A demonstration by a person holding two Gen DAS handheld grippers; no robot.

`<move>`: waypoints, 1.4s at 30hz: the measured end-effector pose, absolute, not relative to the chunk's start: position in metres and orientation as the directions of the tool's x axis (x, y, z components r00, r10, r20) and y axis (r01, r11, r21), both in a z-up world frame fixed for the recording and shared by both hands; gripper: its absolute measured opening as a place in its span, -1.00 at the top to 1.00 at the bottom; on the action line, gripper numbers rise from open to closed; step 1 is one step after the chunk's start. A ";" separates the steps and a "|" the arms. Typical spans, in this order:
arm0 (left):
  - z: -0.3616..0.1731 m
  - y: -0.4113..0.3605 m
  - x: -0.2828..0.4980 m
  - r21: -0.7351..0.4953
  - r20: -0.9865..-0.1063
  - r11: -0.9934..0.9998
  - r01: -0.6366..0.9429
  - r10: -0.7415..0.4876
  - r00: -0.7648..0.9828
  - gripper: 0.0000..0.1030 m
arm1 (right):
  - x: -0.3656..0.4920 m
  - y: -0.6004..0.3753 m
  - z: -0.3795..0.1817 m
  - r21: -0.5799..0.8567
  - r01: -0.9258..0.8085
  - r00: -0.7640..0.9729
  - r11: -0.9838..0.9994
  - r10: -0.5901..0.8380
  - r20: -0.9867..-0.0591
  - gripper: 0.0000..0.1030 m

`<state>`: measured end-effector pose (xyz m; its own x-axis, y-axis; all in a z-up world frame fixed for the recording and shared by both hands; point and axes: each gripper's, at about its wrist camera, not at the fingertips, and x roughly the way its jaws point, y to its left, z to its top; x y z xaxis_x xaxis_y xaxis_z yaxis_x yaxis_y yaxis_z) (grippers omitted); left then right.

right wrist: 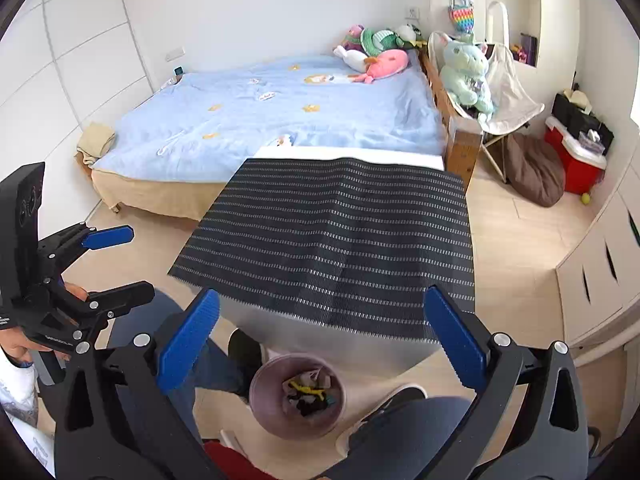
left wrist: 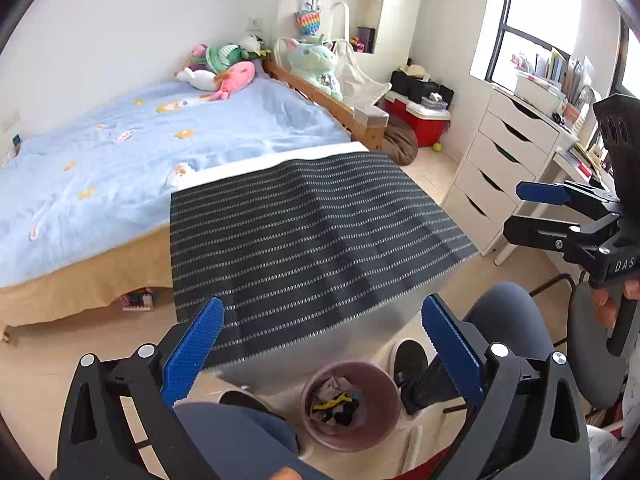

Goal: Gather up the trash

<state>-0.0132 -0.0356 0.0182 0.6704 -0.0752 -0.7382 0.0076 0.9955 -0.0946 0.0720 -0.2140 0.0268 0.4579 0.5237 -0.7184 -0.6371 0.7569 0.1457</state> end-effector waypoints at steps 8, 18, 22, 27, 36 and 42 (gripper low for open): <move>0.025 -0.029 0.016 -0.092 -0.732 0.996 0.007 -0.072 0.677 -0.88 | 0.094 -0.199 0.034 0.144 -0.642 0.458 0.753 0.528 -0.715 -0.94; 0.025 -0.018 0.038 -0.123 -0.747 0.992 -0.006 -0.089 0.659 -0.88 | 0.112 -0.190 0.030 0.147 -0.640 0.444 0.754 0.519 -0.730 -0.94; 0.023 -0.018 0.040 -0.120 -0.751 0.993 -0.012 -0.083 0.655 -0.88 | 0.115 -0.189 0.028 0.146 -0.639 0.440 0.755 0.515 -0.736 -0.94; 0.021 -0.017 0.041 -0.122 -0.750 0.992 -0.023 -0.077 0.656 -0.88 | 0.118 -0.186 0.024 0.145 -0.645 0.430 0.750 0.513 -0.743 -0.94; 0.022 -0.013 0.044 -0.134 -0.748 0.991 -0.028 -0.082 0.658 -0.88 | 0.120 -0.184 0.018 0.138 -0.642 0.426 0.754 0.501 -0.754 -0.94; 0.021 -0.012 0.044 -0.141 -0.745 0.989 -0.034 -0.084 0.662 -0.88 | 0.121 -0.184 0.017 0.137 -0.642 0.425 0.754 0.499 -0.755 -0.94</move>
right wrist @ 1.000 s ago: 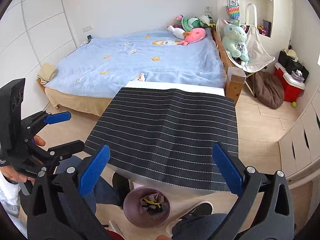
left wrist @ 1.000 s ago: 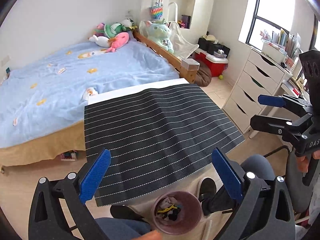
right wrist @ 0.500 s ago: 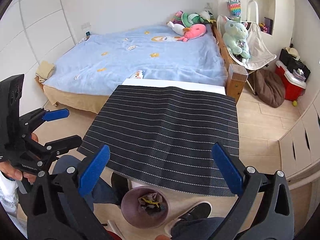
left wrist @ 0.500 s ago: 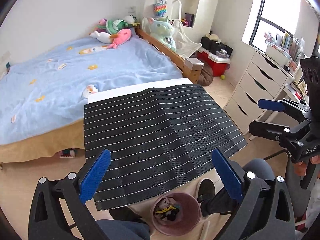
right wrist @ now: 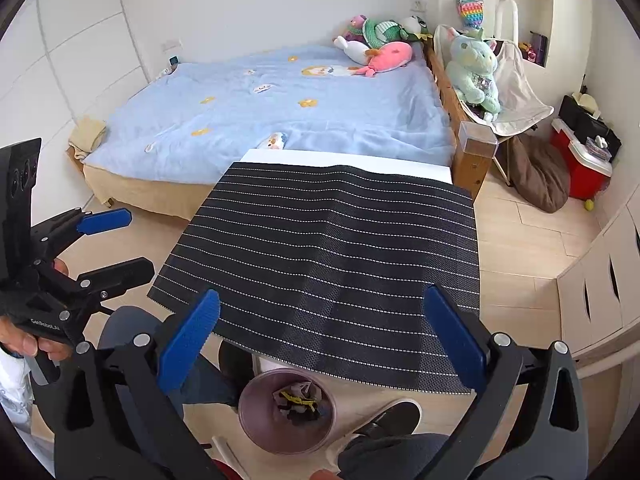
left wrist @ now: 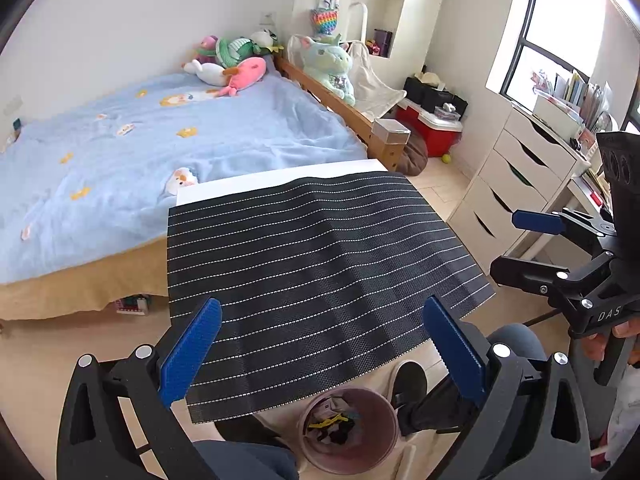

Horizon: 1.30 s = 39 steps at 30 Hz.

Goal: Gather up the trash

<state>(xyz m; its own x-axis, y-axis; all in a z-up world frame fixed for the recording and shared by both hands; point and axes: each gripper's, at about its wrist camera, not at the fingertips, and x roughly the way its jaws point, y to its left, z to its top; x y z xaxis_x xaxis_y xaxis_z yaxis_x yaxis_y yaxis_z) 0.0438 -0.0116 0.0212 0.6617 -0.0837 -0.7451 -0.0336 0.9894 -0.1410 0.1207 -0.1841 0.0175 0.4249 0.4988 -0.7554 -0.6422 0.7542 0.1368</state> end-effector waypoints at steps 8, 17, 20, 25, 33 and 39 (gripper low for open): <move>0.022 -0.012 0.043 -0.142 -0.744 0.989 -0.033 -0.085 0.663 -0.88 | 0.121 -0.184 0.017 0.137 -0.642 0.425 0.754 0.498 -0.756 -0.94; 0.022 -0.013 0.042 -0.145 -0.745 0.989 -0.032 -0.088 0.661 -0.88 | 0.120 -0.185 0.017 0.138 -0.641 0.423 0.755 0.497 -0.758 -0.94; 0.021 -0.015 0.042 -0.144 -0.749 0.989 -0.032 -0.088 0.657 -0.88 | 0.122 -0.186 0.014 0.136 -0.641 0.421 0.755 0.494 -0.761 -0.94; 0.021 -0.016 0.042 -0.144 -0.749 0.989 -0.031 -0.089 0.656 -0.88 | 0.121 -0.187 0.013 0.136 -0.641 0.420 0.755 0.493 -0.762 -0.94; 0.021 -0.016 0.042 -0.145 -0.750 0.989 -0.033 -0.088 0.656 -0.88 | 0.121 -0.187 0.012 0.135 -0.641 0.420 0.756 0.492 -0.763 -0.94; 0.019 -0.016 0.044 -0.142 -0.753 0.989 -0.036 -0.085 0.652 -0.88 | 0.121 -0.186 0.013 0.135 -0.640 0.420 0.756 0.493 -0.762 -0.94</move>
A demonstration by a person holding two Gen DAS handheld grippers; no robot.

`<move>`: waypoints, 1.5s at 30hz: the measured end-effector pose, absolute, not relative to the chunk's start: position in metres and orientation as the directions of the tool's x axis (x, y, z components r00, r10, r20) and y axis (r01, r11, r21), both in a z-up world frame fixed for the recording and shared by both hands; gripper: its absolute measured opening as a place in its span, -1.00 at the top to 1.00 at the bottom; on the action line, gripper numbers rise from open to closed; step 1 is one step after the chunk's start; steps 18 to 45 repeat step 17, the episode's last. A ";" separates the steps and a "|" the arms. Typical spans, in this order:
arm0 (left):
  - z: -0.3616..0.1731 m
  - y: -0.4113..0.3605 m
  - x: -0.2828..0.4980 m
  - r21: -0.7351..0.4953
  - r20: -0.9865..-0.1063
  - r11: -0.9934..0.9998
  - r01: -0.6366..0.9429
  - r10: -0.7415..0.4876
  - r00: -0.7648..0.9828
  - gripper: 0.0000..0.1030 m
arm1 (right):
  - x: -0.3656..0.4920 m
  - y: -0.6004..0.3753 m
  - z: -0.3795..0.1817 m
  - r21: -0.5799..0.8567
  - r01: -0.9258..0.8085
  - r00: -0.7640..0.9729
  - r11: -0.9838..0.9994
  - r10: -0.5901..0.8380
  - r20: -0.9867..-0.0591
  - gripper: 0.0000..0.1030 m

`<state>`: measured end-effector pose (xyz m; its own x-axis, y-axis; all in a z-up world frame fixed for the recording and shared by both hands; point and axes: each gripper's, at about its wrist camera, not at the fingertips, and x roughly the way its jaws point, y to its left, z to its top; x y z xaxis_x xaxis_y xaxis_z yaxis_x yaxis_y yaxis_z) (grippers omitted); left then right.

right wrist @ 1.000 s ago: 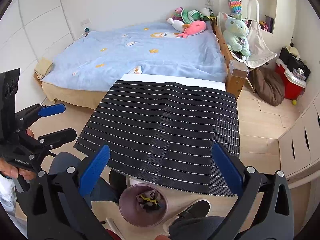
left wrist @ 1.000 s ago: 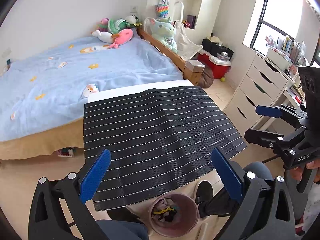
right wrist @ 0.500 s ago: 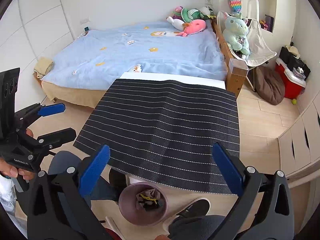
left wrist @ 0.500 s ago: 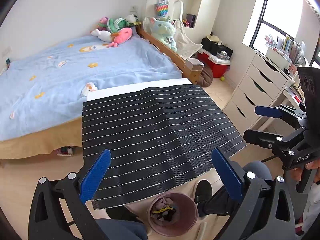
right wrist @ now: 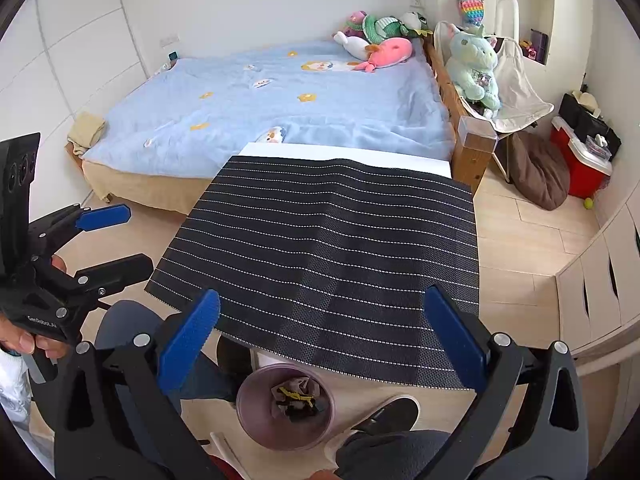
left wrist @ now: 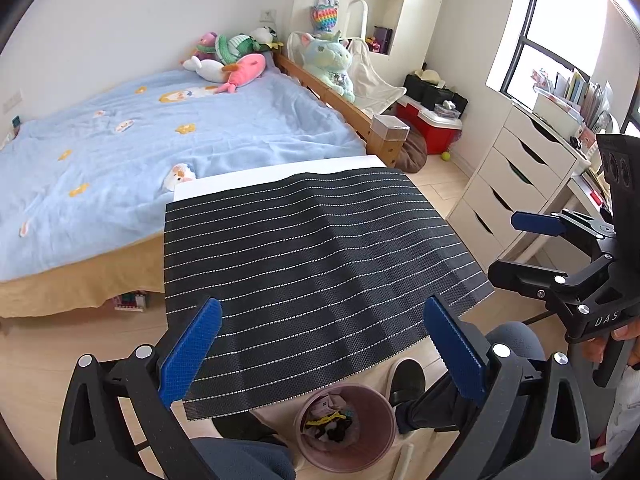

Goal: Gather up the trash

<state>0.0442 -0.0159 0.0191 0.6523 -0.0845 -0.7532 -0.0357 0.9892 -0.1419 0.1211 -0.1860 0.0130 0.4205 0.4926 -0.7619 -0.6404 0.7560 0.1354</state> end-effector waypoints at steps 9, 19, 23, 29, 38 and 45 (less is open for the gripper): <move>0.018 -0.018 0.046 -0.128 -0.755 0.991 -0.026 -0.081 0.651 -0.88 | 0.121 -0.186 0.012 0.135 -0.641 0.419 0.755 0.492 -0.763 -0.94; 0.017 -0.021 0.045 -0.100 -0.759 0.995 -0.014 -0.067 0.647 -0.88 | 0.121 -0.186 0.013 0.135 -0.641 0.420 0.756 0.492 -0.763 -0.94; 0.017 -0.021 0.045 -0.100 -0.759 0.995 -0.014 -0.067 0.647 -0.88 | 0.121 -0.186 0.013 0.135 -0.641 0.420 0.756 0.492 -0.763 -0.94; 0.017 -0.021 0.045 -0.100 -0.759 0.995 -0.014 -0.067 0.647 -0.88 | 0.121 -0.186 0.013 0.135 -0.641 0.420 0.756 0.492 -0.763 -0.94; 0.017 -0.021 0.045 -0.100 -0.759 0.995 -0.014 -0.067 0.647 -0.88 | 0.121 -0.186 0.013 0.135 -0.641 0.420 0.756 0.492 -0.763 -0.94; 0.017 -0.021 0.045 -0.100 -0.759 0.995 -0.014 -0.067 0.647 -0.88 | 0.121 -0.186 0.013 0.135 -0.641 0.420 0.756 0.492 -0.763 -0.94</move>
